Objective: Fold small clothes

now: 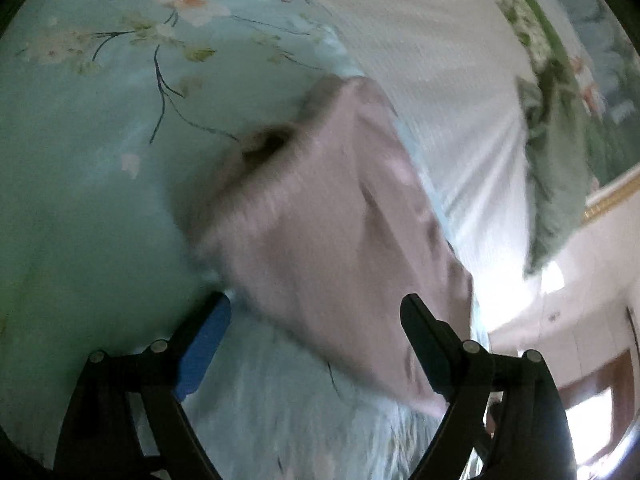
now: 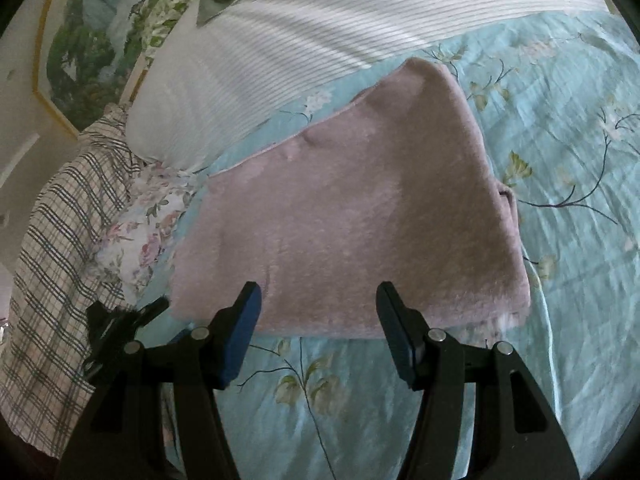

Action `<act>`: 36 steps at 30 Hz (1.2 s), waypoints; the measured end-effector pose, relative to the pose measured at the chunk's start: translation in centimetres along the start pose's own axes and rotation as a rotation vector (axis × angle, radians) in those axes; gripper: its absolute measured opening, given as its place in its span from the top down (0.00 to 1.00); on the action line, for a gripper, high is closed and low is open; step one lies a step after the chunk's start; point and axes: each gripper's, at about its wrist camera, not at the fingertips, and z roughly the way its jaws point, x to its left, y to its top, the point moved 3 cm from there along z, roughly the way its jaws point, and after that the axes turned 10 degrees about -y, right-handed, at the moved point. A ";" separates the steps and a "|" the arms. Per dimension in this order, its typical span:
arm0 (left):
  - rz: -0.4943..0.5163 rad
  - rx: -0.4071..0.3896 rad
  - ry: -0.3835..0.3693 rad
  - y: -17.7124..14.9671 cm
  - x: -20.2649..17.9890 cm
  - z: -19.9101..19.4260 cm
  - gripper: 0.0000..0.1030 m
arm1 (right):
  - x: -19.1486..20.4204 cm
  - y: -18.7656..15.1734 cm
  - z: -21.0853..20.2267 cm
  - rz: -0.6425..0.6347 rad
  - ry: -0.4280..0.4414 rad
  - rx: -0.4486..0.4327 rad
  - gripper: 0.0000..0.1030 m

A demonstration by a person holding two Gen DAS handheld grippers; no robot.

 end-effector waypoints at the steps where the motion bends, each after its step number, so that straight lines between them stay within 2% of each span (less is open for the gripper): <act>1: -0.001 -0.029 0.008 0.7 -0.1 0.4 0.16 | 0.1 0.0 -0.1 0.000 0.000 -0.003 0.41; 4: 0.008 -0.068 0.049 2.2 -0.1 1.5 0.20 | 0.2 0.3 0.0 0.006 0.001 -0.004 0.41; 5: 0.012 -0.078 0.057 2.6 -0.1 1.8 0.28 | 0.2 0.6 0.1 0.006 0.007 -0.003 0.41; 6: 0.027 -0.080 0.067 3.0 -0.3 2.2 0.46 | 0.3 0.9 0.2 0.004 0.012 -0.003 0.41; 7: 0.038 -0.068 0.065 3.2 -0.4 2.7 0.59 | 0.3 1.2 0.3 0.002 0.014 -0.005 0.41; 8: 0.046 -0.043 0.053 3.5 -0.6 3.3 0.84 | 0.3 1.6 0.5 -0.001 0.014 -0.007 0.41; 9: 0.052 -0.037 0.045 3.6 -0.8 3.6 0.93 | 0.2 2.0 0.8 -0.004 0.015 -0.007 0.41; 11: 0.110 -0.045 0.046 3.7 -2.2 3.4 0.96 | 0.1 3.1 1.2 -0.007 0.017 -0.007 0.41; 15: 0.329 -0.024 0.011 1.9 -8.9 3.9 0.95 | -0.8 5.2 2.0 0.008 0.042 -0.001 0.41; 19: 0.548 0.048 -0.027 -2.2 -15.1 6.1 0.95 | -1.6 7.4 3.2 0.050 0.135 0.050 0.41; 22: 0.728 0.132 0.003 -6.6 -18.1 9.3 0.95 | -1.9 8.8 4.3 0.052 0.156 0.092 0.41; 24: 0.820 0.181 0.036 -9.2 -18.5 11.3 0.95 | -1.8 9.5 5.5 0.054 0.190 0.130 0.39; 25: 0.842 0.194 0.042 -9.9 -18.3 11.7 0.95 | -2.0 9.8 6.1 0.069 0.214 0.149 0.30; 27: 0.889 0.241 0.065 -11.6 -17.7 13.2 0.95 | -2.2 10.4 7.8 0.101 0.258 0.198 0.20; 30: 0.883 0.266 0.059 -12.0 -17.1 13.6 0.95 | -2.0 11.2 10.6 0.114 0.282 0.245 0.20; 36: 0.859 0.253 0.012 -11.4 -17.2 12.5 0.95 | 0.1 13.0 16.6 0.066 0.228 0.321 0.20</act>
